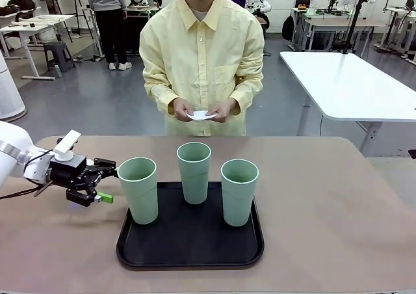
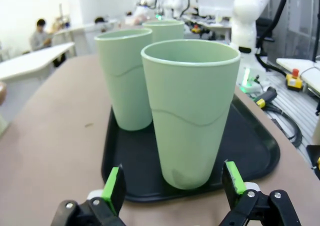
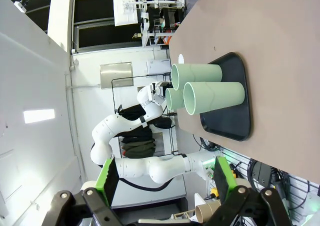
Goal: Place coasters on the table and set cups on them.
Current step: Pick up one Reusable plastic cup and place it on a coaster set by the human.
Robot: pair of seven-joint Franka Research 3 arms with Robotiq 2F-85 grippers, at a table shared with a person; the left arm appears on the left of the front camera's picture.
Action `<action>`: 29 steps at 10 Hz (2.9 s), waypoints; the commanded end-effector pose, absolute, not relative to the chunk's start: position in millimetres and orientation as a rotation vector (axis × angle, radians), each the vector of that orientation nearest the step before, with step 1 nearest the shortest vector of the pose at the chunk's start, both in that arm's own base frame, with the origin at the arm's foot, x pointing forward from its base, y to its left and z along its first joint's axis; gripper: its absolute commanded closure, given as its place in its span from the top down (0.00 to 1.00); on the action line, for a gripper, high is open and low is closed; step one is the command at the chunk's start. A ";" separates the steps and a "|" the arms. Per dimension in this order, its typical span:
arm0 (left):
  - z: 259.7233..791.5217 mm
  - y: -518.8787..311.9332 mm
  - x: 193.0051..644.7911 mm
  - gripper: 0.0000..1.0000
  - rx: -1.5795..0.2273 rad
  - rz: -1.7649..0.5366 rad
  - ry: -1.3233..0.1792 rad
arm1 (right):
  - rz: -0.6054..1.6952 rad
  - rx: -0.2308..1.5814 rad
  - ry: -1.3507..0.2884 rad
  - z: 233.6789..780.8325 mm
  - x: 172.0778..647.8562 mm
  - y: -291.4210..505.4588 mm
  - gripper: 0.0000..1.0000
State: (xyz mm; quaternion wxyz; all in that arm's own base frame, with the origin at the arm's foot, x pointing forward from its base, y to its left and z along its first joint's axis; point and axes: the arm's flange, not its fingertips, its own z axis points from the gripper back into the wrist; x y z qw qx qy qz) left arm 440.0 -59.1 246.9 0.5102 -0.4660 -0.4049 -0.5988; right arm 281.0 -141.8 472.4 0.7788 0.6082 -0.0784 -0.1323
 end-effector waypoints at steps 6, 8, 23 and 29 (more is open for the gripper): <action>219.8 -86.4 439.5 1.00 -1.136 -1.489 -1.000 | -0.285 1.320 -0.172 472.7 281.5 -141.3 1.00; 218.3 -90.7 437.2 1.00 -1.137 -1.500 -0.995 | -0.285 1.320 -0.172 472.7 281.5 -141.3 1.00; 208.0 -101.8 434.9 1.00 -1.166 -1.513 -0.971 | -0.285 1.320 -0.172 472.7 281.5 -141.3 1.00; 207.3 -101.8 412.9 1.00 -1.206 -1.518 -0.924 | -0.285 1.320 -0.172 472.7 281.5 -141.3 1.00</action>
